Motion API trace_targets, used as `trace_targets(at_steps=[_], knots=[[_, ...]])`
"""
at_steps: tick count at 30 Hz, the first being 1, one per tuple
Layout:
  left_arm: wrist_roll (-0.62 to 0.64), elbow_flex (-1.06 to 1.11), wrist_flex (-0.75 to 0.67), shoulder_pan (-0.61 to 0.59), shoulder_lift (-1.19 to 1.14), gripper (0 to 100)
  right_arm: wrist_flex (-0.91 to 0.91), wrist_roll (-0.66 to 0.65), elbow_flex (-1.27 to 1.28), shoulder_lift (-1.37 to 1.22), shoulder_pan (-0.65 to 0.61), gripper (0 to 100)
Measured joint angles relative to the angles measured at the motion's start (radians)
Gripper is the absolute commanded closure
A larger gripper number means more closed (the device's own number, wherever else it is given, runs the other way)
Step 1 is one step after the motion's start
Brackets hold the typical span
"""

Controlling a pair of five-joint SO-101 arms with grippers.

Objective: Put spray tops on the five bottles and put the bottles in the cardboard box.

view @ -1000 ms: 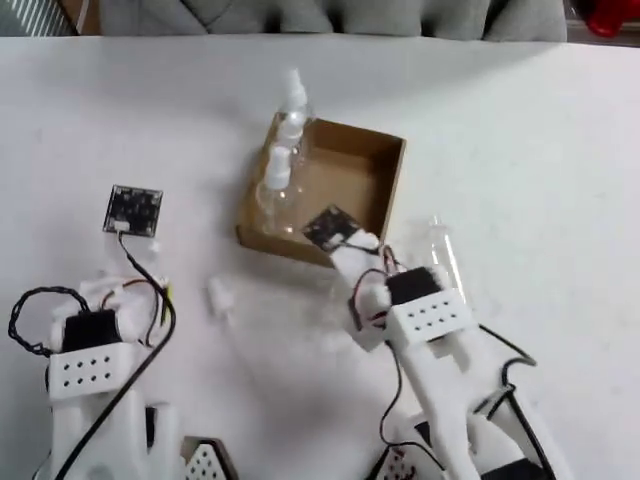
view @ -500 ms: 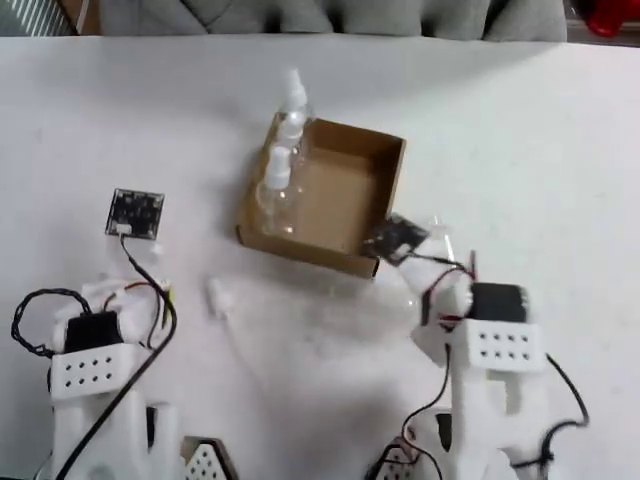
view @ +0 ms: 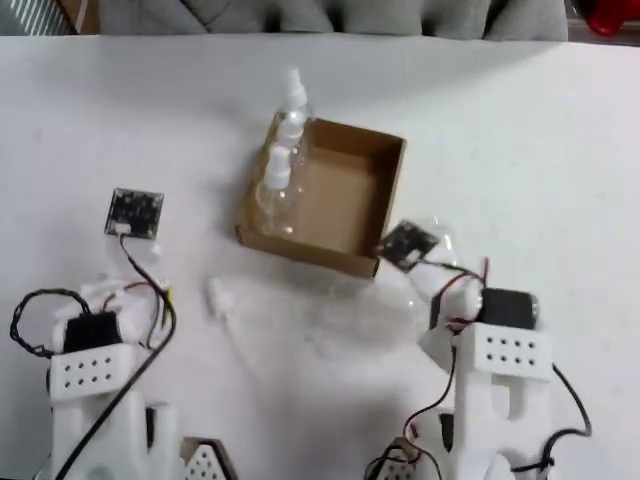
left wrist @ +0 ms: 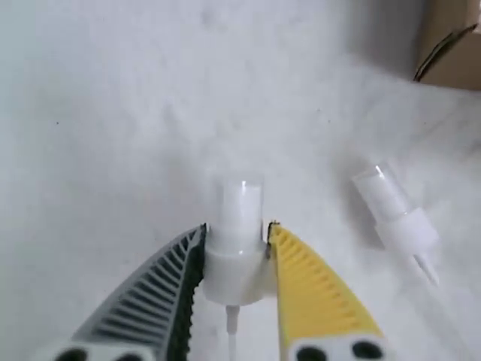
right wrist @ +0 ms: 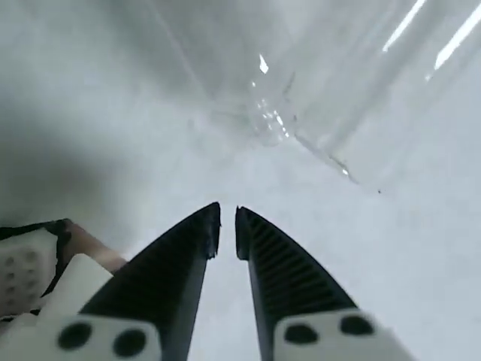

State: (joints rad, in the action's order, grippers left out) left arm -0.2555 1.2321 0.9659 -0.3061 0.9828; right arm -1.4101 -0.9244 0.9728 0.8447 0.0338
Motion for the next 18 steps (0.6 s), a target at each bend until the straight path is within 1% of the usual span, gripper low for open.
trace_targets(at_steps=[3, 10, 14, 18], knots=[[0.0, 0.0, 0.0, 0.0, 0.0, 98, 0.078, 0.0, 0.055, -0.052, -0.04, 98.2], [0.0, 0.0, 0.0, 0.0, 0.0, 98, 0.258, 0.0, 0.077, -0.232, -0.014, 98.2], [0.0, 0.0, 0.0, 0.0, 0.0, 98, 0.292, 0.057, 0.069, -0.311, -0.014, 98.2], [0.0, 0.0, 0.0, 0.0, 0.0, 98, 0.362, 0.103, 0.009, -0.416, 0.006, 98.2]])
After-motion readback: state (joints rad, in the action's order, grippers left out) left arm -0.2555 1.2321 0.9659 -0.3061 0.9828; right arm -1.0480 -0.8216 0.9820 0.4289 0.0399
